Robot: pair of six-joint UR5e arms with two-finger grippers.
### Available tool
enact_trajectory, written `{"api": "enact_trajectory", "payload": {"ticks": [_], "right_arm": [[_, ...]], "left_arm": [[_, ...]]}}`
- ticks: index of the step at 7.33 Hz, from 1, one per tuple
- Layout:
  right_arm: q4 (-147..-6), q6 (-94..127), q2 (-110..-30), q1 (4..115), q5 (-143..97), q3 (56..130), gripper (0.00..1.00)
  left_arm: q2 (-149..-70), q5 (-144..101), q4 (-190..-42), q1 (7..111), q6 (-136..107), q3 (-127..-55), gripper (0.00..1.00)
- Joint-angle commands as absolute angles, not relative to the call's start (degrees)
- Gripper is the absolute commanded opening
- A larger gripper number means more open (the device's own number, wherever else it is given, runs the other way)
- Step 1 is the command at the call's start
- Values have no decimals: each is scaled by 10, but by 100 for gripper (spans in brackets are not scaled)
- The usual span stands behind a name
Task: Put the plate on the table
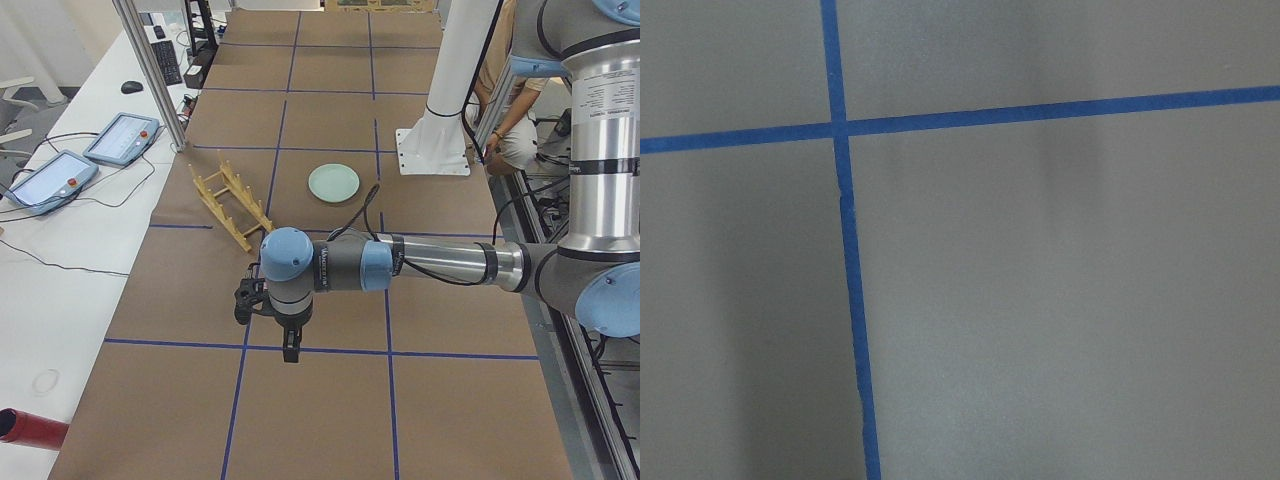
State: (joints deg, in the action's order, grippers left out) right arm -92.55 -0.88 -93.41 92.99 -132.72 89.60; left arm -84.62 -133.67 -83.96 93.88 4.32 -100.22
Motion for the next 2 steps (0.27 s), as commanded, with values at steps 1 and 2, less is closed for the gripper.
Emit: {"api": "enact_trajectory", "payload": {"ticks": [1, 2], "right_arm": [[-925, -9, -934, 930, -1327, 896, 100], [-925, -9, -934, 930, -1327, 896, 100]], "left_arm": [[-858, -1342, -842, 939, 44, -978, 100], [-859, -1368, -839, 941, 44, -980, 100]]}}
